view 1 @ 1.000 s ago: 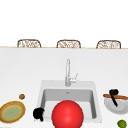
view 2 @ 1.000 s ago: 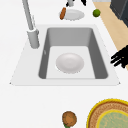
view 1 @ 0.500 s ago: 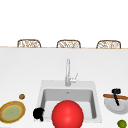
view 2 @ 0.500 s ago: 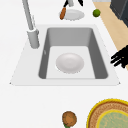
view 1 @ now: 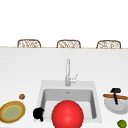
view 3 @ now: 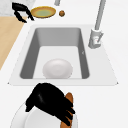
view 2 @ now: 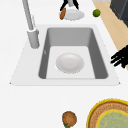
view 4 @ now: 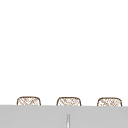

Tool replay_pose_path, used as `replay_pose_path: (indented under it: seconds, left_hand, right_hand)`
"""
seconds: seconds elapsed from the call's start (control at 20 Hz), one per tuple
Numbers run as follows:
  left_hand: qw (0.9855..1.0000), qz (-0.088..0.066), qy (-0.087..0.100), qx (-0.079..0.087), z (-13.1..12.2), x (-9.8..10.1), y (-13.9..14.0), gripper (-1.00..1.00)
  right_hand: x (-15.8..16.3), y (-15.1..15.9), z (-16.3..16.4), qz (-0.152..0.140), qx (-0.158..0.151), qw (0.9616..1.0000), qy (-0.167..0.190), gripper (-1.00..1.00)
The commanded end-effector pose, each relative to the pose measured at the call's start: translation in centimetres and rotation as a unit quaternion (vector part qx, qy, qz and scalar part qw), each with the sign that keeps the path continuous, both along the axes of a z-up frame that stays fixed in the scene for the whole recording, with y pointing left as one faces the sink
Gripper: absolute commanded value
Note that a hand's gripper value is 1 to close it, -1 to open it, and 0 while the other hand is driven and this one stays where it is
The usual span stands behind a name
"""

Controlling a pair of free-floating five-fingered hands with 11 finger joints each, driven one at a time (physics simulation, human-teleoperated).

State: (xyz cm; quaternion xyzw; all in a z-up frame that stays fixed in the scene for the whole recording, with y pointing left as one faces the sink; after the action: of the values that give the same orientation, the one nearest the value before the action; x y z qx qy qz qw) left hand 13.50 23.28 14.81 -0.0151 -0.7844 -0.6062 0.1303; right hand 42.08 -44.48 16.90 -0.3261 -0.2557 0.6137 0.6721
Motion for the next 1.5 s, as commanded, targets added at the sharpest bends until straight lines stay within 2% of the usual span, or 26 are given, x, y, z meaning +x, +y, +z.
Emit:
replay_pose_path:
  seconds: [0.0, 0.2, 0.4, 0.75, 0.8, 0.9, 1.0, 1.3, 1.45]
  left_hand:
    - [1.0000, 0.000, 0.000, 0.000, 0.0, 0.0, 0.0, 0.00]
    - [1.0000, 0.000, 0.000, 0.000, 0.0, 0.0, 0.0, 0.00]
    - [1.0000, 0.000, 0.000, 0.000, 0.0, 0.0, 0.0, 0.00]
    - [1.0000, 0.000, 0.000, 0.000, 0.0, 0.0, 0.0, 0.00]
    - [1.0000, 0.000, 0.000, 0.000, 0.0, 0.0, 0.0, 0.00]
    - [1.0000, 0.000, 0.000, 0.000, 0.0, 0.0, 0.0, 0.00]
    - [1.0000, 0.000, 0.000, 0.000, 0.0, 0.0, 0.0, 0.00]
    - [1.0000, 0.000, 0.000, 0.000, 0.0, 0.0, 0.0, 0.00]
    - [1.0000, 0.000, 0.000, 0.000, 0.0, 0.0, 0.0, 0.00]
  right_hand:
    - [1.4, -0.5, -1.4, -0.002, 0.002, 0.9988, 0.048, -1.00]
    - [3.5, -0.4, -3.5, -0.007, -0.014, 0.9973, 0.072, -1.00]
    - [4.6, -0.3, -5.2, -0.002, -0.025, 0.9939, 0.107, -1.00]
    - [4.3, -0.4, -6.3, -0.001, -0.020, 0.9950, 0.097, -1.00]
    - [4.2, -0.2, -6.1, -0.001, -0.022, 0.9952, 0.096, 1.00]
    - [4.1, -0.1, -5.6, 0.006, -0.027, 0.9988, 0.039, 1.00]
    - [4.6, -0.3, -5.6, 0.002, -0.029, 0.9996, 0.002, 1.00]
    - [6.3, -0.3, -5.9, -0.001, -0.036, 0.9985, -0.041, 1.00]
    - [5.9, -0.5, -5.3, -0.004, -0.034, 0.9958, -0.085, 1.00]
